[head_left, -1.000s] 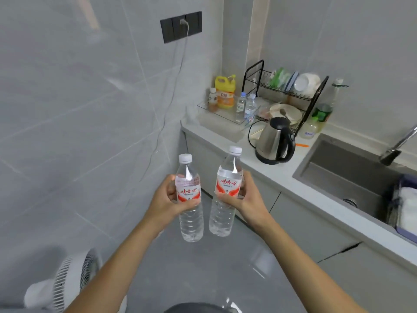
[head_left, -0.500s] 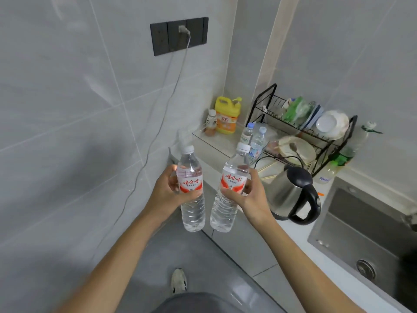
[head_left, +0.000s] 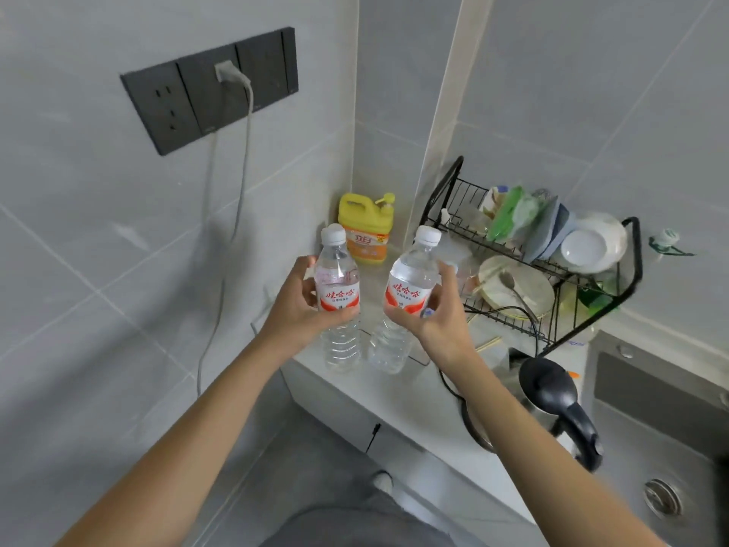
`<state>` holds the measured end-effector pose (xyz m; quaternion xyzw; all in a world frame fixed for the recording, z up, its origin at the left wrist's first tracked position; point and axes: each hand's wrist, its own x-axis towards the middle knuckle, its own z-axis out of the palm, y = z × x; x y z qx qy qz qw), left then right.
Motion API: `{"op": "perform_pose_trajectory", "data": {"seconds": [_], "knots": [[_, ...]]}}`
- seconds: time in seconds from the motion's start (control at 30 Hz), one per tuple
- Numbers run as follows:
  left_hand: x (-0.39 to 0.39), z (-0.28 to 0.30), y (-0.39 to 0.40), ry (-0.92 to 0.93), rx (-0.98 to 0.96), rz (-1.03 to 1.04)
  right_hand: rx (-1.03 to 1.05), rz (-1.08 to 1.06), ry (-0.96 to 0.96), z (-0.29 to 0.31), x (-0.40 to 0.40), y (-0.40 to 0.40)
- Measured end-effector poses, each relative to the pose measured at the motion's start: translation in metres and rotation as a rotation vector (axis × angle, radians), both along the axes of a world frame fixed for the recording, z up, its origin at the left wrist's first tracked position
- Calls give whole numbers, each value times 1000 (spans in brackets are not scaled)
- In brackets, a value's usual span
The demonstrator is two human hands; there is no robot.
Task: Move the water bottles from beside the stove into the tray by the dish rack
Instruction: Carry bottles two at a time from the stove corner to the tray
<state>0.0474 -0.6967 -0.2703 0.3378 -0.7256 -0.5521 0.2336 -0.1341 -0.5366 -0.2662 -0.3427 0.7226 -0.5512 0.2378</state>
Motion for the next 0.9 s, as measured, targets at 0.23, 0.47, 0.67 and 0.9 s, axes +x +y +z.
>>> {"op": "perform_pose_trajectory", "data": {"seconds": [0.23,0.47,0.67,0.9], "knots": [[-65,-6,-69,-90,-147,-27,92,-15,189,-20,-54,-61],[-103,-48,-106,-251,-197,-123,279,14,317,-73,-66,-83],[-120,-93,-116,-297,-201,-303,439,-35,245,-106,-65,-86],[-133,-121,-123,-414,-234,-472,543,-34,193,-121,-59,-87]]}}
